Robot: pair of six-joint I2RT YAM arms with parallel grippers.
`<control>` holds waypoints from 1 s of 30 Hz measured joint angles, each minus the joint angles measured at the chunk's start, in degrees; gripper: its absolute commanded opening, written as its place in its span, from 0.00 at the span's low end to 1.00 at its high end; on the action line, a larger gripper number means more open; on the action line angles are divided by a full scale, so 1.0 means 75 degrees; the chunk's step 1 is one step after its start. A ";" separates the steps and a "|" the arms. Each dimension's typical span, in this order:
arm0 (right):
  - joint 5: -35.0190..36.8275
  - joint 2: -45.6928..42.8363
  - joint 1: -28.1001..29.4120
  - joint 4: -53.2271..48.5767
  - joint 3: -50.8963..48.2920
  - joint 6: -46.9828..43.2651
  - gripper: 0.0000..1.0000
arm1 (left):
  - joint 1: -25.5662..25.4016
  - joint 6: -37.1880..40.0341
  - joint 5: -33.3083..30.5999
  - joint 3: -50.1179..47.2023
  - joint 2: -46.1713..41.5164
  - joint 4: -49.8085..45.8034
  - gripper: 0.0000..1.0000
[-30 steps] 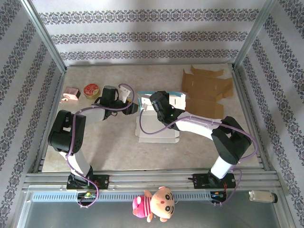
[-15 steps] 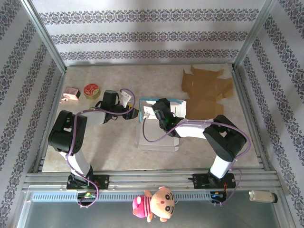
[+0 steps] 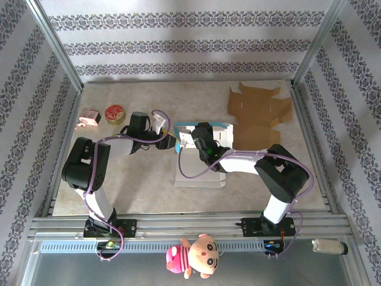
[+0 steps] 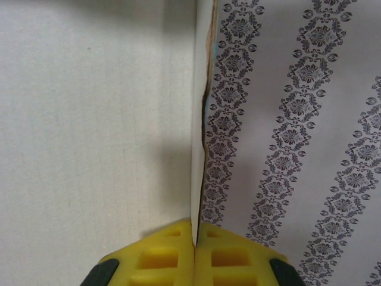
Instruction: Fold the paper box
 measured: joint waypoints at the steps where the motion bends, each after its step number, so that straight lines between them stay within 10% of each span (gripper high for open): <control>1: 0.0000 0.0003 0.0000 0.0003 0.0000 0.0000 0.04 | -0.0017 -0.0003 -0.0067 0.0073 0.0052 0.0000 0.53; 19: 0.0058 -0.0029 0.0061 -0.0154 0.0006 0.0437 0.04 | -0.0428 -0.0189 -0.2043 0.0726 0.0411 -0.0050 0.06; 22: 0.0085 -0.0055 0.0061 -0.0268 0.0023 0.0589 0.04 | -0.0586 -0.0175 -0.2556 0.0731 0.0420 0.0076 0.08; 25: 0.0117 -0.0087 0.0061 -0.0396 0.0061 0.0705 0.04 | -0.0714 -0.0160 -0.2806 0.0731 0.0478 0.0268 0.32; 30: 0.0044 -0.0111 0.0099 -0.0533 0.0108 0.0845 0.04 | -0.0868 -0.0055 -0.3010 0.0804 0.0740 0.0391 0.32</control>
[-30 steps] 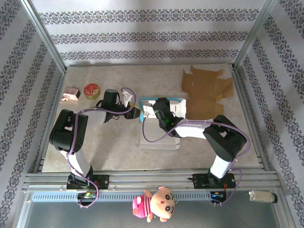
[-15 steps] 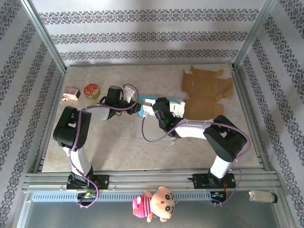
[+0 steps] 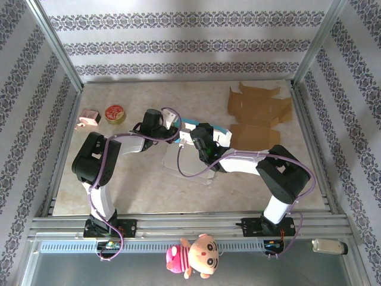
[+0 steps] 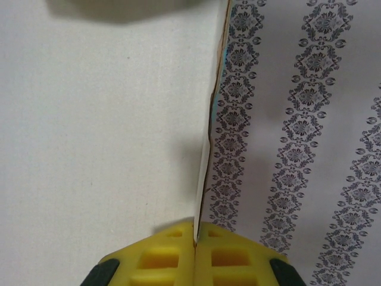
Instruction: Fold the paper box
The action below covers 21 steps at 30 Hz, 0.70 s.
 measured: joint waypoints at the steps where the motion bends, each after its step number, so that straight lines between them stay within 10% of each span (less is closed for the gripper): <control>1: -0.0017 -0.0006 0.0015 -0.0012 0.0006 0.0003 0.04 | -0.0006 0.0038 -0.0026 0.0032 0.0032 -0.0012 0.30; 7: -0.0015 -0.0017 0.0012 -0.0119 0.0029 0.0058 0.04 | -0.0003 0.0318 -0.0137 0.0274 0.0070 -0.0391 0.15; 12: -0.0003 -0.0020 0.0012 -0.0189 0.0058 0.0152 0.04 | -0.0003 0.0446 0.0076 0.0516 0.0157 -0.0766 0.39; 21: -0.0227 -0.0102 0.0017 -0.0367 0.0061 0.0166 0.04 | 0.0117 0.0542 0.0816 0.0286 -0.0119 -0.1262 0.51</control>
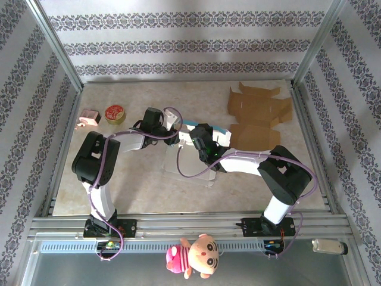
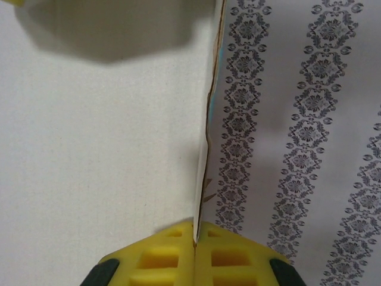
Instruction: Fold the paper box
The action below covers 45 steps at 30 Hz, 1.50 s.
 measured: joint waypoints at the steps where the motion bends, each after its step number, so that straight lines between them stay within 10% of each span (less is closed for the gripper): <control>1: -0.0052 0.0000 0.0000 -0.0029 -0.0003 0.0000 0.04 | 0.0050 0.0015 0.0154 -0.0052 -0.0093 -0.0134 0.53; 8: -0.0198 0.0000 0.0061 -0.0137 -0.0003 0.0000 0.04 | 0.0525 0.0213 0.1396 -0.0125 -0.0318 -0.0793 0.62; 15: -0.0221 -0.0003 0.0079 -0.0146 -0.0003 0.0023 0.04 | 0.0737 0.0239 0.2218 -0.0303 -0.0711 -0.1113 0.98; 25: -0.0283 -0.0009 0.0082 -0.0207 -0.0003 0.0020 0.04 | 0.1585 0.0297 0.1239 -0.1451 -0.2795 -0.0676 0.80; 45: -0.0283 -0.0009 0.0082 -0.0227 0.0000 0.0000 0.04 | 0.1463 0.1833 0.0816 0.0755 -0.0533 -0.3042 0.62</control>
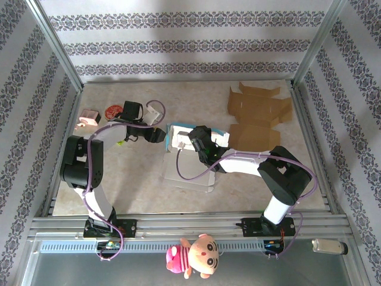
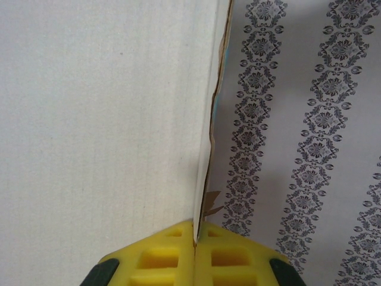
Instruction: Fold the paper box
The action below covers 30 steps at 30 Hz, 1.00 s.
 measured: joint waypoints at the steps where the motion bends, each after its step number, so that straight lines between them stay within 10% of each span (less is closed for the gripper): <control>1: 0.0003 0.0000 0.0000 -0.0012 0.0000 0.0000 0.04 | -0.0035 0.0073 0.0047 0.0137 0.0070 -0.0189 0.59; 30: 0.0038 0.0000 -0.0003 -0.0096 0.0009 0.0006 0.04 | -0.0976 0.0306 -0.0434 0.1530 0.0889 -0.1722 0.52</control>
